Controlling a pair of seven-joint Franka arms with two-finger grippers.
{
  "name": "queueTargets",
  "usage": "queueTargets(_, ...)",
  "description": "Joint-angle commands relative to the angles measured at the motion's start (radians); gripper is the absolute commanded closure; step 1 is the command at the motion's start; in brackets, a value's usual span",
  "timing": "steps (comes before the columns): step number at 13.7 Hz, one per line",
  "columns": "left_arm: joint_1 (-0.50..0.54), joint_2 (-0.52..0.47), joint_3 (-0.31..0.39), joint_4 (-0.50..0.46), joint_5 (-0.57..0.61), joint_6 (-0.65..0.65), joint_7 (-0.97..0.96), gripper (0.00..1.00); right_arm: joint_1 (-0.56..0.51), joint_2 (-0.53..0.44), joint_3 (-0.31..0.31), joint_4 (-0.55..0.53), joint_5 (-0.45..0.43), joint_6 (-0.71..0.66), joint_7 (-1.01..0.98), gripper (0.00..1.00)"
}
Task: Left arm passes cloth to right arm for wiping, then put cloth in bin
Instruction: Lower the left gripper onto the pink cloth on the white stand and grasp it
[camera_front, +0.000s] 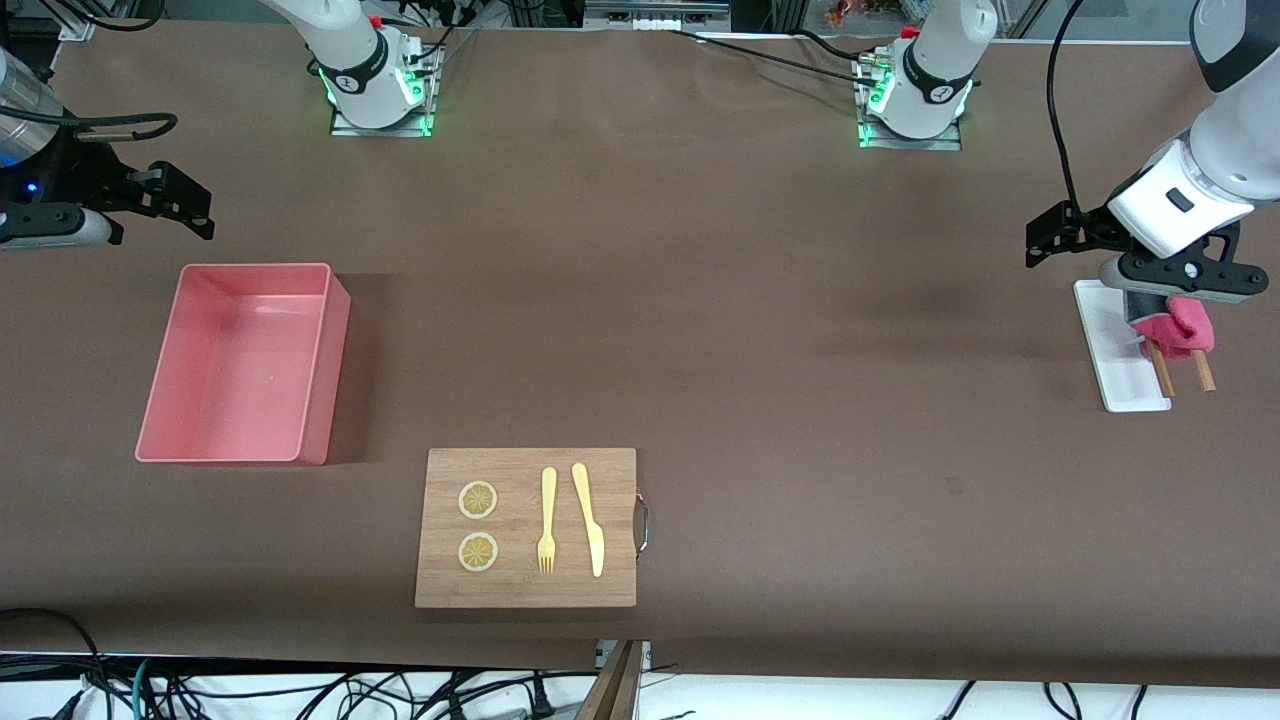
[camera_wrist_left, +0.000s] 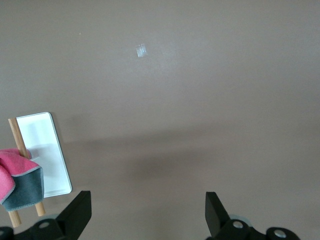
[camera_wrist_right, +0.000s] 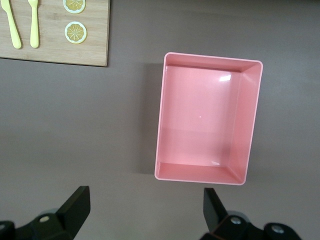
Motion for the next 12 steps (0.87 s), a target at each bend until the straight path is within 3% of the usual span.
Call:
queueTargets(1, -0.001, 0.01, -0.007, 0.031, -0.012, -0.032, -0.005, 0.0, -0.002, 0.005, 0.002, 0.018, -0.012, -0.02, -0.012, 0.0)
queueTargets(9, 0.001, 0.027, 0.004, 0.046, -0.011, -0.055, -0.005, 0.0, -0.022, 0.011, 0.013, 0.018, -0.012, -0.024, -0.003, 0.0)
queueTargets(11, 0.005, 0.035, 0.005, 0.042, 0.034, -0.061, -0.003, 0.0, -0.147, 0.021, 0.124, 0.027, -0.005, -0.024, -0.01, 0.0)
queueTargets(12, 0.019, 0.047, 0.005, 0.04, 0.064, -0.084, -0.003, 0.0, -0.157, 0.021, 0.14, 0.03, -0.008, -0.024, -0.004, 0.0)
